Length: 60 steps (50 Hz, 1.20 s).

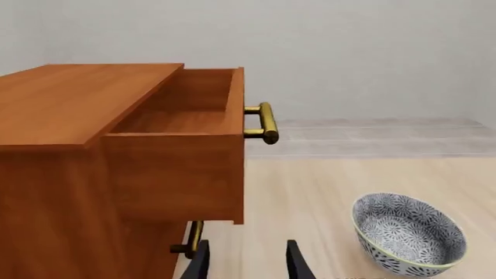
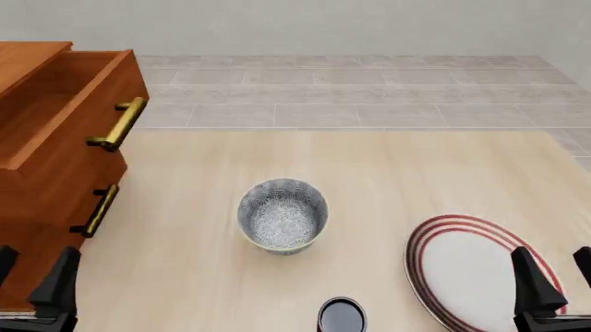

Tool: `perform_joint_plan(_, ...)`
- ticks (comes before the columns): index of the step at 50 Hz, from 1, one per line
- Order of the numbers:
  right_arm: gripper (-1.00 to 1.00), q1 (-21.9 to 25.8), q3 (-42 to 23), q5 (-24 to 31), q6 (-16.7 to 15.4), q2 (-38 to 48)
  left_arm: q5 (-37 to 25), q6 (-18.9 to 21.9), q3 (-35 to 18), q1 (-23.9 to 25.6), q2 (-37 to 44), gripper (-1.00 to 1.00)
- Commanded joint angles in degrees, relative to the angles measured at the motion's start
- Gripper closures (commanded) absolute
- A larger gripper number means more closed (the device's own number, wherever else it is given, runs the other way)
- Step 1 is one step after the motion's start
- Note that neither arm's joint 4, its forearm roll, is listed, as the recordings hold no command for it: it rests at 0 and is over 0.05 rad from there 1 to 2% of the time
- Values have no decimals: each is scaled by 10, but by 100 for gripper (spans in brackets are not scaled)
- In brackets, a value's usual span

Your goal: Put the ketchup in the top drawer of the cabinet.

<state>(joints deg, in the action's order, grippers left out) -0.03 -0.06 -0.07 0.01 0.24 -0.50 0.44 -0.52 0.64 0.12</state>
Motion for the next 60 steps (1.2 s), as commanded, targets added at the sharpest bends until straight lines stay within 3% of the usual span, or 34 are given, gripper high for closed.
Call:
perform_joint_plan(1,-100,-5,0,-9,0,15,-46,15,-31,32,1,-100)
perform_joint_plan(6,-100,-6,1,-18,2,30,-69,24,-40,58,0,-100)
perform_joint_plan(9,-100,-5,1,-18,4,31,-88,16,-52,97,-1,-100)
perform_joint_plan(12,-100,-6,1,-20,2,33,-100,33,-59,128,-1,-100)
perform_joint_plan(17,-100,-5,1,-18,1,29,-112,32,-47,173,1,-100)
perform_joint_plan(19,-100,-5,1,-18,1,28,-111,53,-36,191,1,-100)
perform_joint_plan(28,-100,-3,1,-16,4,26,-10,45,-63,282,153,-100)
perform_joint_plan(33,-100,-4,1,-13,5,26,108,46,-78,364,346,-100)
perform_joint_plan(39,-100,3,1,-8,7,19,195,59,-81,404,460,-100)
perform_joint_plan(44,-100,5,0,-9,7,20,214,35,-99,429,520,-100)
perform_joint_plan(49,-100,6,0,-8,9,18,242,52,-111,458,578,-100)
perform_joint_plan(52,-100,8,0,-9,9,19,244,38,-122,465,607,-100)
perform_joint_plan(55,-100,9,0,-9,7,20,259,61,-125,470,631,-100)
perform_joint_plan(60,-100,9,0,-10,7,21,259,59,-128,479,637,-100)
